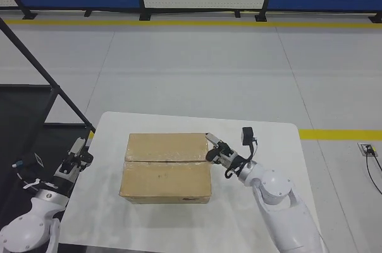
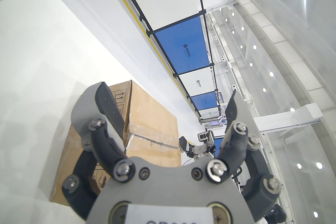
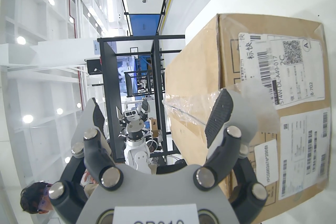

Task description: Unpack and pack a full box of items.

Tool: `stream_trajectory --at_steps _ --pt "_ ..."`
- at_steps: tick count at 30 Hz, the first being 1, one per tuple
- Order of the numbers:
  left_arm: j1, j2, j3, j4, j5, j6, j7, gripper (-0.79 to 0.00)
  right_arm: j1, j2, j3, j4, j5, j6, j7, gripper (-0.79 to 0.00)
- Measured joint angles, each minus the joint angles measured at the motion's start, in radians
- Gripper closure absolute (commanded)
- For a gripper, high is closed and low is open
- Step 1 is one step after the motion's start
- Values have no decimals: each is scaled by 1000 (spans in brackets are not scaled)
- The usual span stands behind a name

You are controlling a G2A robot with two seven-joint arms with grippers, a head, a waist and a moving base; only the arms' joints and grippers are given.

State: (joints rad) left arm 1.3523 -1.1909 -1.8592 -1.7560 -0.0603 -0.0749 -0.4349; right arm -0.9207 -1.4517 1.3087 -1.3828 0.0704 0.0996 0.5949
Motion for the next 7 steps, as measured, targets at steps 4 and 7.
stream_trajectory --at_steps 4,7 --pt "1 2 0 2 -1 -3 3 -785 14 2 6 29 16 4 -11 -785" --pt "2 3 0 3 -2 -3 7 -785 25 3 5 50 27 23 -14 -785"
